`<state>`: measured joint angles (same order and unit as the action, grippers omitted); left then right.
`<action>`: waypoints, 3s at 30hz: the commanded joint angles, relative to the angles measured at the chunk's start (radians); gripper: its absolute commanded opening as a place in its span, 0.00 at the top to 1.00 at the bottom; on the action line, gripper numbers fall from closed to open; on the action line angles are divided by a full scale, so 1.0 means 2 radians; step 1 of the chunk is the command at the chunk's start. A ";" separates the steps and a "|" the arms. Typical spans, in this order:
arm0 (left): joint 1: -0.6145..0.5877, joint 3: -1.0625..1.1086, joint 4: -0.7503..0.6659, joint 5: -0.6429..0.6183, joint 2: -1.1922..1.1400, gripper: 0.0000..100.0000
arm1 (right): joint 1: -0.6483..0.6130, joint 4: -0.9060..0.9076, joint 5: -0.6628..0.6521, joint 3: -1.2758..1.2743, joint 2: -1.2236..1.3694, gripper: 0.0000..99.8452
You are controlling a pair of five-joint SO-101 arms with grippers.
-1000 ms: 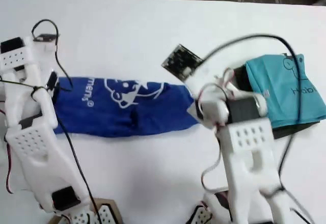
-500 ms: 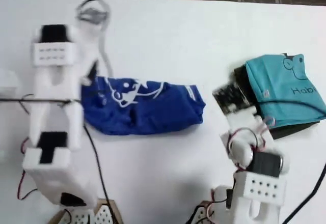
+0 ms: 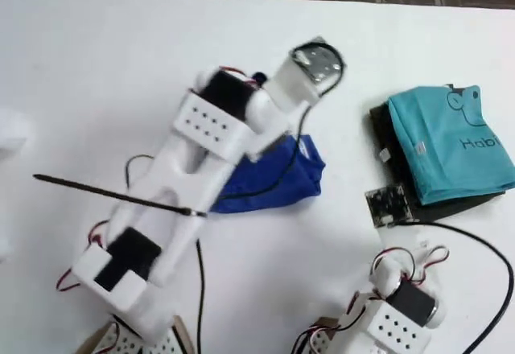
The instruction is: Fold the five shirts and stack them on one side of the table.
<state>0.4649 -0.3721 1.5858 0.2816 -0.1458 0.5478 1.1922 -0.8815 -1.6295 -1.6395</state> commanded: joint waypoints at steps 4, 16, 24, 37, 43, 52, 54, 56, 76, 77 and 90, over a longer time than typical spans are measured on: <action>0.044 -0.007 -0.046 -0.013 -0.068 0.97 | 0.020 -0.006 0.043 -0.030 -0.071 0.93; 0.087 -0.007 -0.101 -0.014 -0.155 0.97 | 0.020 -0.004 0.056 -0.031 -0.076 0.93; 0.086 -0.045 -0.097 -0.011 -0.176 0.96 | 0.020 -0.005 0.056 -0.031 -0.076 0.93; -0.059 -0.236 0.021 0.001 -0.180 0.81 | 0.020 -0.005 0.056 -0.031 -0.076 0.93; -0.129 -0.204 -0.012 0.005 -0.264 0.82 | 0.020 -0.005 0.058 -0.031 -0.076 0.93; -0.147 -0.204 -0.085 -0.019 -0.349 0.82 | 0.020 -0.005 0.058 -0.031 -0.076 0.93; -0.158 -0.204 -0.084 -0.019 -0.349 0.82 | 0.020 -0.005 0.058 -0.031 -0.076 0.93; -0.166 -0.204 -0.081 -0.018 -0.344 0.82 | 0.019 -0.006 0.056 -0.031 -0.077 0.93; -0.180 -0.199 0.063 -0.020 -0.183 0.82 | -0.284 -0.009 0.137 0.541 0.534 0.93; -0.181 -0.199 0.069 -0.020 -0.183 0.82 | -0.303 0.015 0.134 0.594 0.585 0.93; -0.296 -0.198 0.080 -0.031 -0.183 0.82 | -0.426 0.107 0.137 0.931 0.933 0.93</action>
<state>-0.0644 -0.7664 1.7300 0.2248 -0.5861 -0.2808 1.3963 -0.6160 0.1289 0.1297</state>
